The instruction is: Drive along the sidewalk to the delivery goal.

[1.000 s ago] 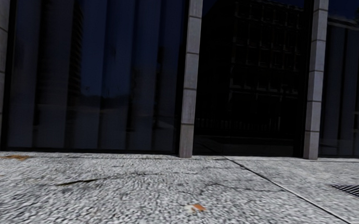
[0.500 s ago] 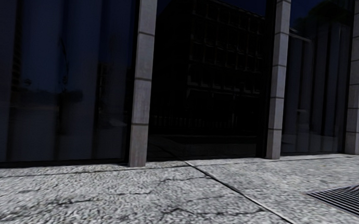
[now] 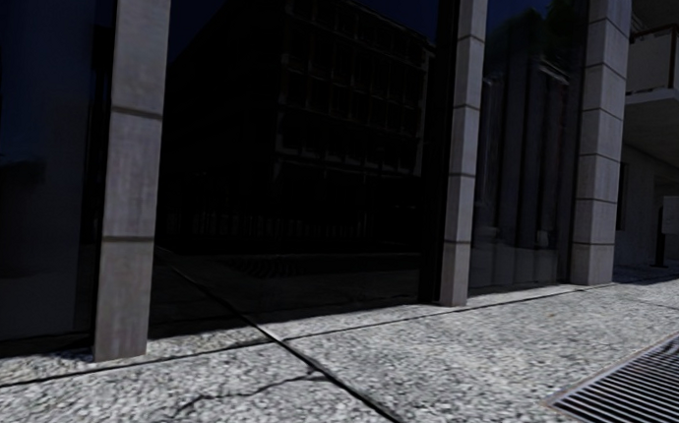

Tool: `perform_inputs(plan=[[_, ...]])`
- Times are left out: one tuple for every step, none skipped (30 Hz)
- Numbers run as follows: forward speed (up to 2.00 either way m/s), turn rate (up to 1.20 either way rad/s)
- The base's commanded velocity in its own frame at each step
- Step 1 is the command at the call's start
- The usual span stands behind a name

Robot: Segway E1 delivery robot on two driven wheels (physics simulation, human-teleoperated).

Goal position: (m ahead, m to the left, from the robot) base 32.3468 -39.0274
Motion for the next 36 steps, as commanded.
perform_inputs(plan=[[1.48, -0.58], [1.48, -0.6], [1.48, -0.62], [1.48, -0.62], [1.48, -0.62], [1.48, -0.63], [1.48, -0.63], [1.48, -0.63], [1.48, -0.63], [1.48, -0.63], [1.48, -0.63], [1.49, -0.63], [1.49, -0.63], [1.49, -0.63], [1.49, -0.63], [1.49, -0.63], [1.49, -0.63], [1.5, -0.63], [1.5, -0.63], [1.5, -0.63], [1.51, -0.63], [1.52, -0.63], [1.52, -0.63], [1.52, -0.63], [1.52, -0.63], [1.52, -0.63], [1.52, -0.63], [1.53, -0.63], [1.54, -0.63], [1.56, -0.63], [1.57, -0.63], [1.57, -0.63], [1.58, -0.63], [1.58, -0.63], [1.58, -0.63], [1.58, -0.63]])
